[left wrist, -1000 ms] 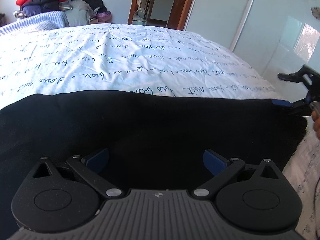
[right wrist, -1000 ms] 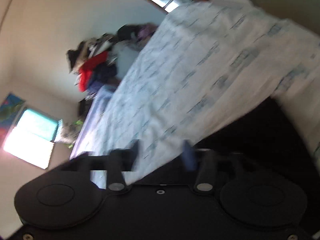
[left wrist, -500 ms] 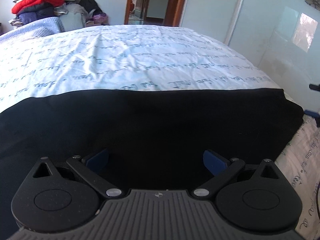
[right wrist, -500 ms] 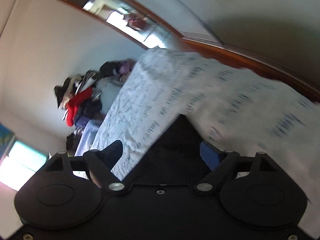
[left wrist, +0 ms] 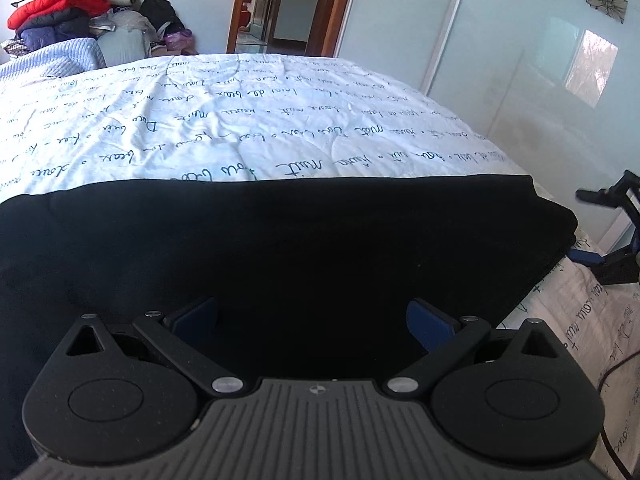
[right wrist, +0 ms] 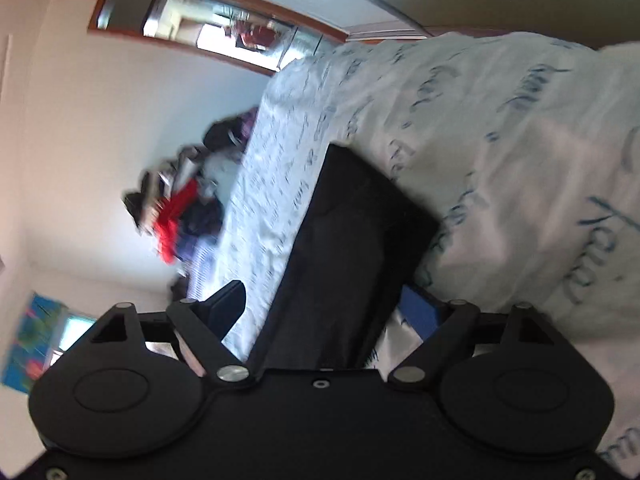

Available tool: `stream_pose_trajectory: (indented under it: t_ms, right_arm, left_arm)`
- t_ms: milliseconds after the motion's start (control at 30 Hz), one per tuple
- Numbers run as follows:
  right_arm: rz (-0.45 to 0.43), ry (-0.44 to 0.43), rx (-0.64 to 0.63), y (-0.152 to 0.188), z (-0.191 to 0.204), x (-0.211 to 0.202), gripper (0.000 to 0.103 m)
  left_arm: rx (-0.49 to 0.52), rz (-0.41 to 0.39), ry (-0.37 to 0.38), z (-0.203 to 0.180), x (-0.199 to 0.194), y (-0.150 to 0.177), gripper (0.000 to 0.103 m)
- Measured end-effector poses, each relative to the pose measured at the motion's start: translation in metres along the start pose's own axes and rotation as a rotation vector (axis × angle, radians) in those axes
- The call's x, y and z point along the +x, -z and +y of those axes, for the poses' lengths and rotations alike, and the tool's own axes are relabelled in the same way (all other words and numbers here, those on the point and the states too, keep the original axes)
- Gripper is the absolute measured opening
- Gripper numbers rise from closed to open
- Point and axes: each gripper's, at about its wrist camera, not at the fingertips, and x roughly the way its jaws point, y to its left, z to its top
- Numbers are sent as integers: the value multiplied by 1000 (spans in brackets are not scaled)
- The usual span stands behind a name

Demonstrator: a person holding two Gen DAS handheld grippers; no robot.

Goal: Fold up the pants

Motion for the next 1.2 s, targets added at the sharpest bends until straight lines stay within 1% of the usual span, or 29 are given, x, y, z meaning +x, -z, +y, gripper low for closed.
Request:
stream_pose_trajectory:
  t_ms: [67,100,133,200,267,333,367,400,433,467,500,533,567,600,633,667,700,733,800,833,867,900,933,967,1000,1033,1067,1100,1200]
  right_arm:
    - [-52,157,-248,18,39,1,86]
    - [-95,230,-382,32,59,0,86]
    - [-126,267,-500,47,78,2,86]
    - [-126,282,-660,72,106,10,86]
    - [-97,239,-737,92,126,24,86]
    - [-4,128,-744,100,133,45,86]
    - [69,78,-694,100,129,59,86]
    - [155,60,-627,95,119,77,86]
    - [194,89,-581,89,105,88,82]
    - [157,82,-554,81,94,86,72]
    - [118,121,-514,71,89,76,61]
    - [77,181,-491,63,89,66,62]
    - [22,240,-493,58,93,55,67]
    - [-27,270,-516,57,100,46,78]
    - [-41,248,-546,60,109,42,82]
    - [-20,200,-563,65,119,43,82]
    - [23,150,-568,72,128,49,82]
    - [90,89,-569,81,139,62,82]
    - [264,-45,-536,102,149,93,82]
    - [358,-61,-509,109,148,112,82]
    - [425,-8,-496,113,145,132,82]
    - [418,43,-499,112,143,140,76]
    - [374,75,-518,108,149,139,69]
    - [321,128,-565,106,162,136,70]
    - [249,176,-645,107,180,134,76]
    - [204,170,-725,111,200,135,80]
    - [202,123,-787,117,220,141,83]
    - [238,67,-821,124,239,153,83]
    - [415,-91,-872,154,287,208,83]
  left_arm:
    - [32,24,-47,-8,7,6,101]
    - [54,16,-63,-12,6,9,102]
    - [71,5,-66,-16,3,11,101]
    - [78,7,-25,-23,0,13,101]
    - [86,3,7,-28,-1,14,102]
    - [110,33,-5,-33,6,17,103]
    - [135,39,-14,-34,8,20,103]
    - [170,30,-13,-35,5,23,103]
    - [191,38,-7,-33,1,25,103]
    - [203,51,-11,-28,-6,26,100]
    - [208,52,-28,-21,-16,28,99]
    - [211,36,-38,-11,-28,28,100]
    - [213,9,-35,-1,-40,27,101]
    - [214,-21,-35,10,-51,24,102]
    - [207,-50,-56,22,-58,18,103]
    - [189,-71,-92,34,-61,10,103]
    - [157,-84,-135,48,-59,1,103]
    - [119,-84,-163,61,-55,-6,103]
    - [20,-54,-182,93,-39,-12,103]
    - [-29,-19,-199,107,-29,-10,102]
    - [-82,27,-222,120,-19,-4,101]
    - [-90,8,-220,126,-18,4,102]
    - [-70,-52,-214,124,-25,13,102]
    - [-56,-70,-217,120,-27,18,103]
    - [-44,-84,-225,117,-28,23,103]
    - [-33,-106,-237,114,-27,27,103]
    - [-28,-113,-246,111,-25,29,103]
    - [-29,-109,-247,111,-24,27,103]
    - [-58,-120,-222,120,-27,25,103]
